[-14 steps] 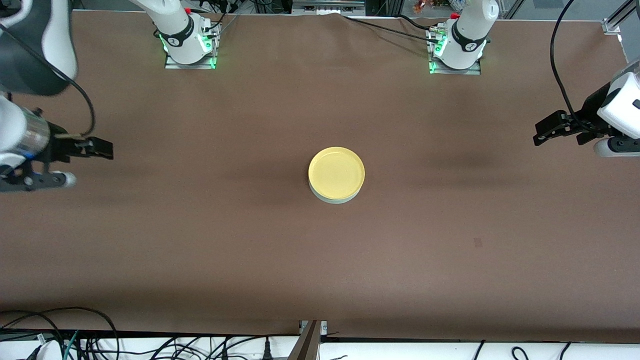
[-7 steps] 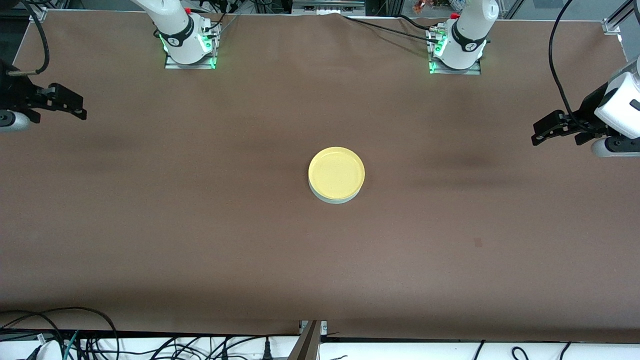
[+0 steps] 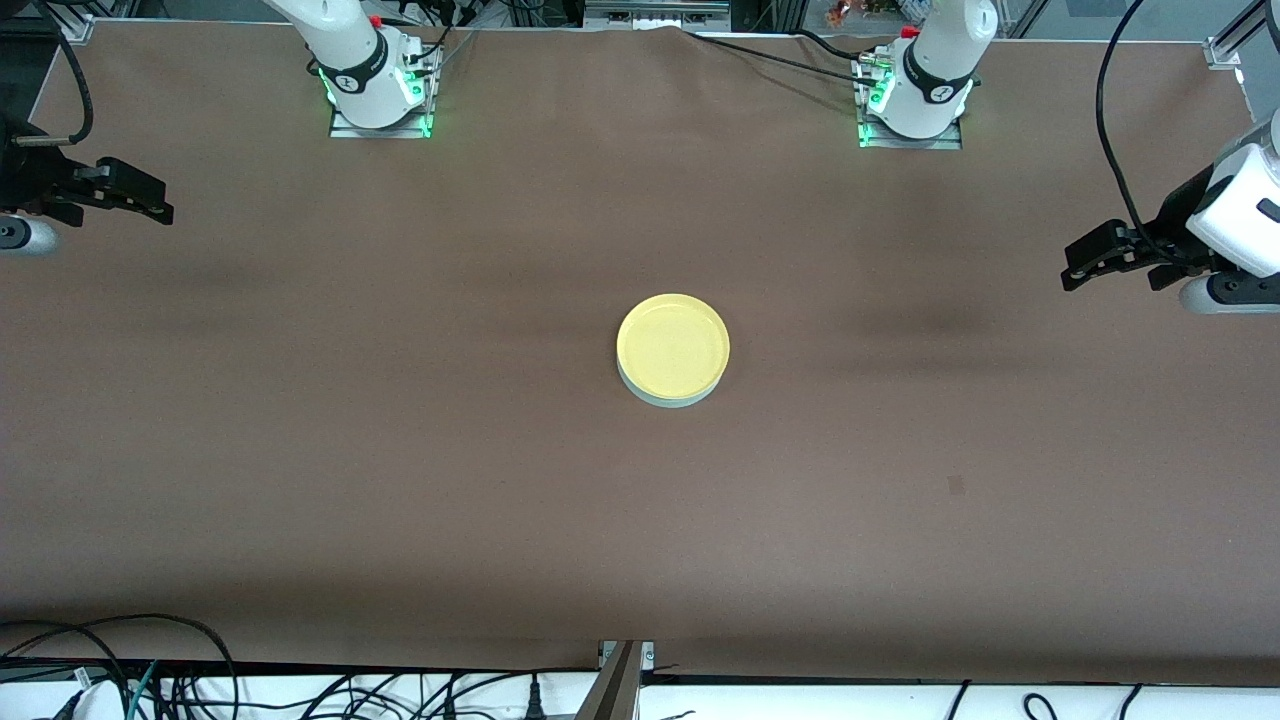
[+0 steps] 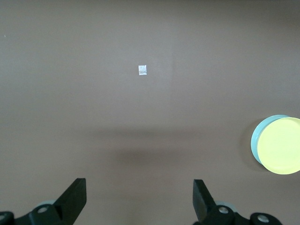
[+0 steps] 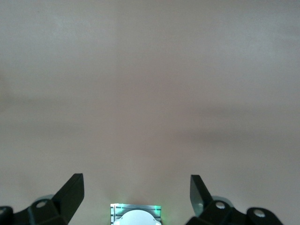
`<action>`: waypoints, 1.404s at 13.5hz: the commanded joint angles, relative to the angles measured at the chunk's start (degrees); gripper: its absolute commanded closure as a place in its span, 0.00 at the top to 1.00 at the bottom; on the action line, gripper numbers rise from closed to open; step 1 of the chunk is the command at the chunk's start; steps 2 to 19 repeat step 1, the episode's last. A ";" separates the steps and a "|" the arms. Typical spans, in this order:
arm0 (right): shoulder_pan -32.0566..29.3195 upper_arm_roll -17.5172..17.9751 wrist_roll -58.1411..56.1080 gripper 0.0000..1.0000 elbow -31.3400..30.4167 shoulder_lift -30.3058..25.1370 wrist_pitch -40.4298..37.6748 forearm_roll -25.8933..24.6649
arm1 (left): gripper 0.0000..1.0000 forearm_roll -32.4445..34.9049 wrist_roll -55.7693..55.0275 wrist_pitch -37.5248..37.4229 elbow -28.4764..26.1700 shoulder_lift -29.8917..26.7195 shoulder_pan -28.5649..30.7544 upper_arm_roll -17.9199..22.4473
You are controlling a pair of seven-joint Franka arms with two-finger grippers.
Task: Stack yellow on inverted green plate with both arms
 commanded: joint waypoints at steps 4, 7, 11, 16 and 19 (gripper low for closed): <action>-1.06 1.03 0.57 1.00 1.92 0.80 -1.15 -0.44 | 1.00 1.19 0.23 -1.12 1.78 0.72 -0.22 -0.14; -1.06 1.03 0.57 1.00 1.92 0.80 -1.15 -0.44 | 1.00 1.19 0.23 -1.12 1.78 0.72 -0.22 -0.14; -1.06 1.03 0.57 1.00 1.92 0.80 -1.15 -0.44 | 1.00 1.19 0.23 -1.12 1.78 0.72 -0.22 -0.14; -1.06 1.03 0.57 1.00 1.92 0.80 -1.15 -0.44 | 1.00 1.19 0.23 -1.12 1.78 0.72 -0.22 -0.14; -1.06 1.03 0.57 1.00 1.92 0.80 -1.15 -0.44 | 1.00 1.19 0.23 -1.12 1.78 0.72 -0.22 -0.14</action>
